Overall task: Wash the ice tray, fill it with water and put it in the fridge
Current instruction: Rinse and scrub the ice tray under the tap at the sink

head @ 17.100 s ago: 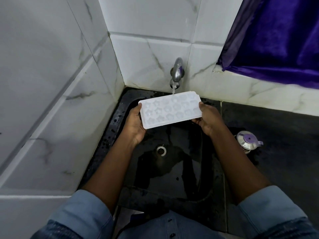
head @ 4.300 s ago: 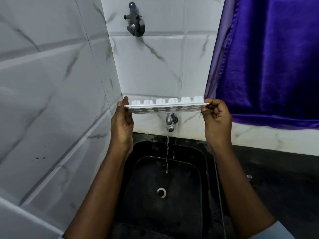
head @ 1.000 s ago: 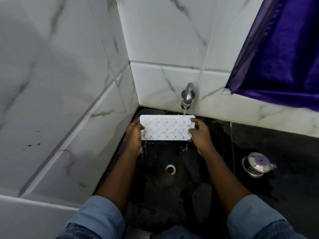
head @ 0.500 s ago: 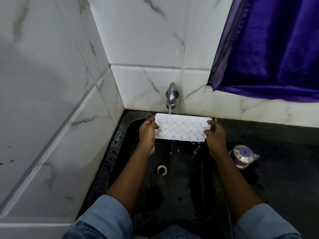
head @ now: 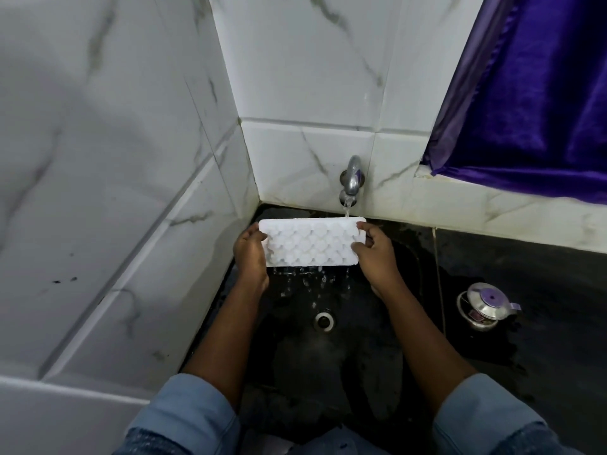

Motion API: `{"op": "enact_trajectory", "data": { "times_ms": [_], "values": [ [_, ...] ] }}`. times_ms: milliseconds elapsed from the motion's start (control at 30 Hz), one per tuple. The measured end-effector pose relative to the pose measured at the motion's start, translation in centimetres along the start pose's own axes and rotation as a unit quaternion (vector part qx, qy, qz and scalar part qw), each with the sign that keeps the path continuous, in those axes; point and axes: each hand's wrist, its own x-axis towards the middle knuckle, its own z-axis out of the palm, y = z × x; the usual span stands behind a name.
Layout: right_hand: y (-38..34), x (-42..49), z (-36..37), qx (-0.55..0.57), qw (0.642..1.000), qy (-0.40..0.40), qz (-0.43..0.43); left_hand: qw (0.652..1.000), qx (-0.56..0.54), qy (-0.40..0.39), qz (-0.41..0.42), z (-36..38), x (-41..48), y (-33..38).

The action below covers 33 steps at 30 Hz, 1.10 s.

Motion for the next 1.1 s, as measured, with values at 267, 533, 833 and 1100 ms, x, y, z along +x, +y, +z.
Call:
{"op": "enact_trajectory", "data": {
  "times_ms": [267, 533, 833, 1100],
  "values": [
    [0.0, -0.2, -0.2, 0.028, 0.999, 0.035, 0.011, 0.999, -0.023, -0.02, 0.021, 0.5, -0.2, -0.6],
    [0.0, 0.3, -3.4, 0.256, 0.951, 0.166, 0.05, 0.994, -0.087, -0.067, -0.023, 3.5, -2.1, -1.9],
    [-0.8, 1.0, -7.7, 0.328, 0.922, 0.175, 0.109, 0.987, -0.1, -0.104, -0.066, 5.1, -2.7, -2.9],
    [-0.6, 0.6, -10.7, 0.289, 0.929, 0.209, 0.096, 0.982, -0.004, -0.175, -0.073, 6.8, -4.1, -2.9]
  ]
}}
